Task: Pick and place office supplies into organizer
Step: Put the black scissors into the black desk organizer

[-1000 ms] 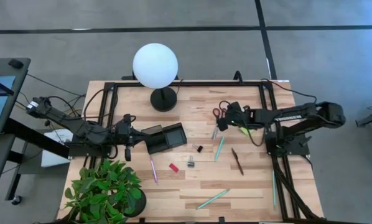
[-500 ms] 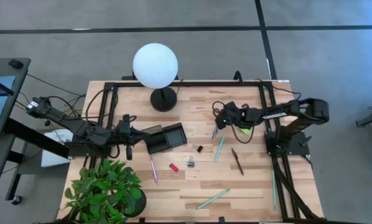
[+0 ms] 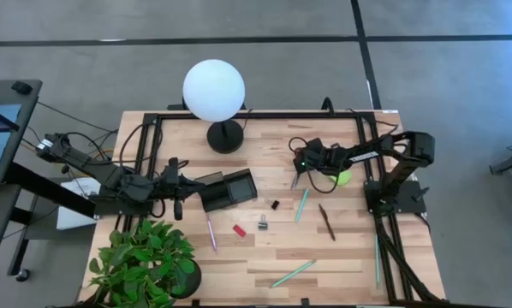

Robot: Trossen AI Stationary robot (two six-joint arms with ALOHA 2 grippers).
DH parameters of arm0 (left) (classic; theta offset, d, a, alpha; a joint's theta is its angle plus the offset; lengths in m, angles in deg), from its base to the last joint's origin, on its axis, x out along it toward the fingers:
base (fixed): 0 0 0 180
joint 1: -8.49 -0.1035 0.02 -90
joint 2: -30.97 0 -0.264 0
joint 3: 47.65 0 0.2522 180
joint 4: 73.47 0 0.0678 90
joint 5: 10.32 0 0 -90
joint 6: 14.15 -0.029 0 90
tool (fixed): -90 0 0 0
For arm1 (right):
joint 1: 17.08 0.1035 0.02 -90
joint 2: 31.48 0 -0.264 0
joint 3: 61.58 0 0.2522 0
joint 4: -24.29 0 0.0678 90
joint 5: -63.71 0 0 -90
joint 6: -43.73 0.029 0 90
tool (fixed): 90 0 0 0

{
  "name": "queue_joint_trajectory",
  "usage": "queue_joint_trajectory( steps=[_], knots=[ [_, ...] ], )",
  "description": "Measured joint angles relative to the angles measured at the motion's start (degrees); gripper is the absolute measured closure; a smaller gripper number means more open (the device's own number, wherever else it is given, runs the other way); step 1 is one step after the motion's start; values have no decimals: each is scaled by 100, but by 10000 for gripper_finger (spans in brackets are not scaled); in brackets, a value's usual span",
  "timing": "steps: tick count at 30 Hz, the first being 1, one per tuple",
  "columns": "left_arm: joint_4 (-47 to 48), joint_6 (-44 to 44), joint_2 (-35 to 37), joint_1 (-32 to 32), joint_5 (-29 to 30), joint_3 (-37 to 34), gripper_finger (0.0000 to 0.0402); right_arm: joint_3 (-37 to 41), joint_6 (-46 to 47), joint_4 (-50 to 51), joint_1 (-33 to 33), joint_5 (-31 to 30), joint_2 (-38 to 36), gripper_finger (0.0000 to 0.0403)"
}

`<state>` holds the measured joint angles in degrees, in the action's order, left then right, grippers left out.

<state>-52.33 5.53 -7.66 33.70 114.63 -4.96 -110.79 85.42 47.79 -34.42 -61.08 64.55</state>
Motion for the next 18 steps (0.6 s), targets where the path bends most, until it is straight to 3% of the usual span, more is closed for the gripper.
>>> queue_joint_trajectory(
  steps=[10,18],
  knots=[
    [142,127,-2,-2,41,0,401,4,136,-230,-39,-98,69,315],
    [140,125,-2,0,41,0,401,4,542,-262,-102,-45,72,388]
  ],
)
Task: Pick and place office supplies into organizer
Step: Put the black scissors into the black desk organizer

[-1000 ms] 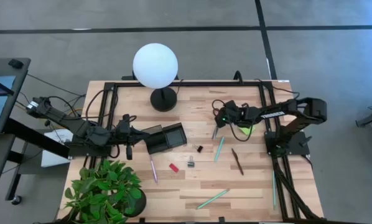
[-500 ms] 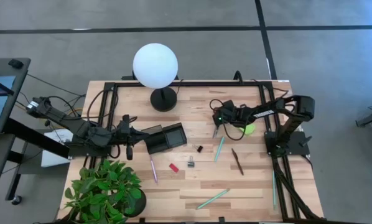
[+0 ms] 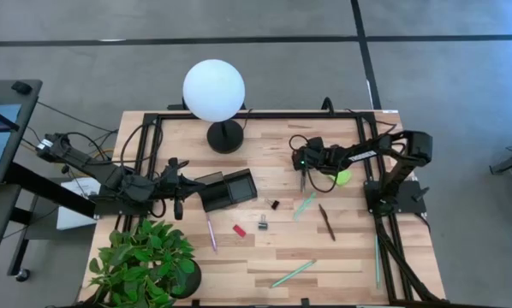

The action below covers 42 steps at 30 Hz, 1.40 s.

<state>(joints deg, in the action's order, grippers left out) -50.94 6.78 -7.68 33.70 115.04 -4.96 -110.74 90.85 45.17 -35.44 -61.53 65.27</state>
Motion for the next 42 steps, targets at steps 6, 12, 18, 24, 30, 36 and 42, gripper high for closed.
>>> queue_joint_trajectory(
  steps=[6,12,18,24,30,36,42],
  knots=[
    [0,-2,2,0,0,0,401,28,-4,-180,145,-98,-27,377],
    [0,-2,0,0,0,0,401,28,-131,-1298,577,-617,-172,396],
    [-2,0,1,0,0,0,401,26,-922,-3759,1079,-828,-179,379],
    [-175,-167,0,-1,4,0,401,20,-2844,-6554,1629,-793,-179,393],
    [-1070,-1166,4,-2,6,0,401,-1,-3997,-8163,1819,-262,-179,386],
    [-2286,-2519,7,-1,5,2,401,-655,-4219,-8249,1627,864,-95,386],
    [-2653,-3117,36,-1,-30,9,401,-2010,-4881,-8297,1688,1584,930,391]
  ],
)
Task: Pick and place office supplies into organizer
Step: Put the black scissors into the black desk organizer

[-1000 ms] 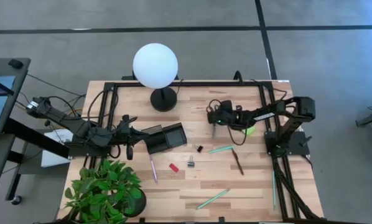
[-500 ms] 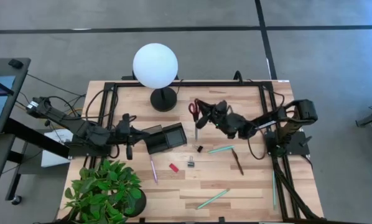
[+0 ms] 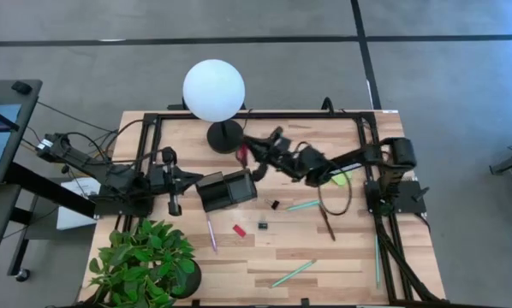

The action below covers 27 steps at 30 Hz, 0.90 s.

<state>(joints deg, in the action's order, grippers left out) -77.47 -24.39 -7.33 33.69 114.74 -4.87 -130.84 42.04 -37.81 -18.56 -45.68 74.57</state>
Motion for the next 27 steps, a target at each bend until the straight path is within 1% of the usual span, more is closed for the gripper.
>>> queue_joint_trajectory(
  steps=[5,9,12,14,17,20,23,27],
  knots=[
    [38,-48,101,32,23,0,401,-1199,-640,-61,35,-13,1100,379],
    [49,-266,166,107,60,0,401,-2101,-912,-140,27,-15,1836,388],
    [186,-298,159,166,-21,0,401,-2659,-929,-129,18,27,2263,392],
    [369,-246,165,180,69,0,401,-2908,-922,-120,18,178,2383,389],
    [723,-71,157,176,494,-2,401,-3168,-765,-138,33,567,2456,382],
    [825,-26,161,176,892,-2,401,-3249,-658,-68,74,817,2454,386],
    [707,-78,159,176,816,-2,401,-3247,-635,-2,73,866,2403,394],
    [477,-205,157,172,207,-2,401,-3247,-478,74,57,931,2390,391]
  ],
)
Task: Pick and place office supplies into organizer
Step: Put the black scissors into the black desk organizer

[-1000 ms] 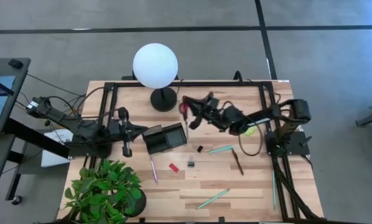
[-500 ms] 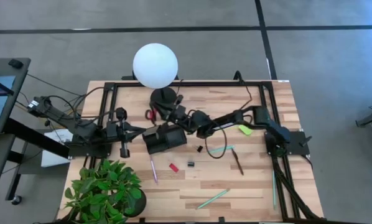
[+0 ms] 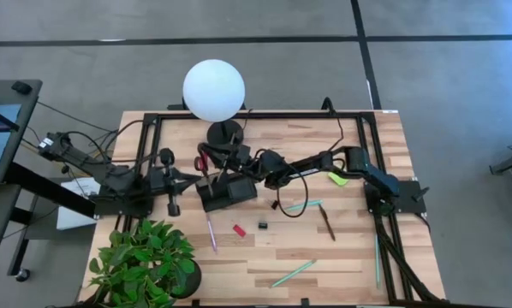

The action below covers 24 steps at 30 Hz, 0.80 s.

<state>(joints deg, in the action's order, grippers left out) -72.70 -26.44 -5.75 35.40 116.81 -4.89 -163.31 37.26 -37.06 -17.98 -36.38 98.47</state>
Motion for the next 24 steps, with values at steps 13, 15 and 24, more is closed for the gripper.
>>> queue_joint_trajectory(
  steps=[13,15,24],
  knots=[
    [-517,-259,-3,-7,-173,-4,401,-134,210,236,67,489,-2,390],
    [-641,-303,-3,2,-9,-7,401,-179,329,293,62,554,-2,389],
    [-876,-512,-5,-70,666,-7,401,-554,303,834,116,681,-2,394]
  ],
)
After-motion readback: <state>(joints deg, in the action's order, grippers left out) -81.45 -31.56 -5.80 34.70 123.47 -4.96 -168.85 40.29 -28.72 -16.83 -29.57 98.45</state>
